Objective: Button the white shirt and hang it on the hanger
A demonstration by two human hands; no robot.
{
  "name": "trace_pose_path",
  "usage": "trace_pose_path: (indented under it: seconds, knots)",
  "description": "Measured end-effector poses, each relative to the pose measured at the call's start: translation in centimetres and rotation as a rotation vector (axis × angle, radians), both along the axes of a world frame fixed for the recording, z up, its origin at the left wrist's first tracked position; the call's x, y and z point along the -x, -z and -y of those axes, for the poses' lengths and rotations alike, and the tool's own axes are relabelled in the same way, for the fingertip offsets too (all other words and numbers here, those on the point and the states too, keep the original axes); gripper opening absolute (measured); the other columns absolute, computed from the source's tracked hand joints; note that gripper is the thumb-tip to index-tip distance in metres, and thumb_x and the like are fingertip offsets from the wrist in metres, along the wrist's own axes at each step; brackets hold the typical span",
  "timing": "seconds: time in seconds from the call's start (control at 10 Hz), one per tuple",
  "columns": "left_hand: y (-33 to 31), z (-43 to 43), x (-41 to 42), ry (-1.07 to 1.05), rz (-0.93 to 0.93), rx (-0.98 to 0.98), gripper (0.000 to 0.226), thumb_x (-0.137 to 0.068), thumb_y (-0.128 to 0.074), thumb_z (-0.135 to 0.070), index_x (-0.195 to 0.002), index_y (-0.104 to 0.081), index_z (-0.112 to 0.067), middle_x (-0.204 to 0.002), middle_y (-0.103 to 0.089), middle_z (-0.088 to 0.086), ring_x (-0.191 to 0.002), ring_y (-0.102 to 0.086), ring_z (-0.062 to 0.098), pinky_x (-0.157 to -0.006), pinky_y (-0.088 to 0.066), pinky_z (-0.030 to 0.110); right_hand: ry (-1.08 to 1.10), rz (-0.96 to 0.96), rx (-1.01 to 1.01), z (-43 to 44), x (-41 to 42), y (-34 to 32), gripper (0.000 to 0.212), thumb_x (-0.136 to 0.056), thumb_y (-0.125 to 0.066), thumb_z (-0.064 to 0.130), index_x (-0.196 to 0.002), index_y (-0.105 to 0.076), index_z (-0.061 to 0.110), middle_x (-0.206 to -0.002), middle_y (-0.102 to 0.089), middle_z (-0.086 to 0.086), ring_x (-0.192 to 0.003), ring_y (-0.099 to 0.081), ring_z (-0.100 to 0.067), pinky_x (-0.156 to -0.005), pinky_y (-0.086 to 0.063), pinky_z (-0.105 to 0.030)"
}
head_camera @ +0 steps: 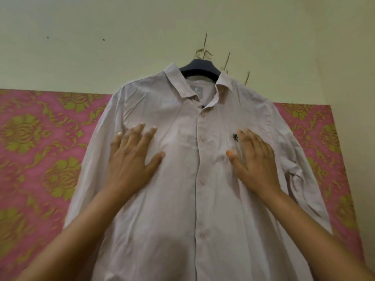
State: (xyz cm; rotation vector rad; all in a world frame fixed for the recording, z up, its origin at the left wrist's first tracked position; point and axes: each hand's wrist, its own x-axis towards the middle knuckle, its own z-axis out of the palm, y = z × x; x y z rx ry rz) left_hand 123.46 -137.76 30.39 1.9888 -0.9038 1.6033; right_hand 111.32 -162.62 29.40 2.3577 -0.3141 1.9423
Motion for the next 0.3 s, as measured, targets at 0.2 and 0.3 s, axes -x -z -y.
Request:
trace_pose_path:
  seconds: [0.2, 0.3]
  knots:
    - [8.8, -3.0, 7.6, -0.01, -0.081, -0.033, 0.066, -0.084, -0.034, -0.055, -0.138, -0.039, -0.018, -0.143, -0.042, 0.011, -0.132, -0.039, 0.03, -0.111, -0.021, 0.044, -0.153, -0.122, -0.033, -5.1, 6.3, 9.1, 0.067, -0.087, -0.025, 0.055, -0.143, -0.03, 0.018, -0.151, -0.03, -0.006, -0.139, -0.027, -0.023, -0.114, -0.02, -0.043]
    - [11.4, -4.1, 11.7, 0.026, -0.113, -0.045, 0.064, -0.085, -0.037, -0.052, -0.14, -0.037, -0.019, -0.144, -0.041, 0.009, -0.132, -0.038, 0.029, -0.111, -0.021, 0.045, -0.214, -0.146, -0.064, -7.7, 9.7, 12.2, 0.065, -0.088, -0.027, 0.052, -0.143, -0.03, 0.018, -0.151, -0.03, -0.007, -0.14, -0.027, -0.023, -0.115, -0.02, -0.044]
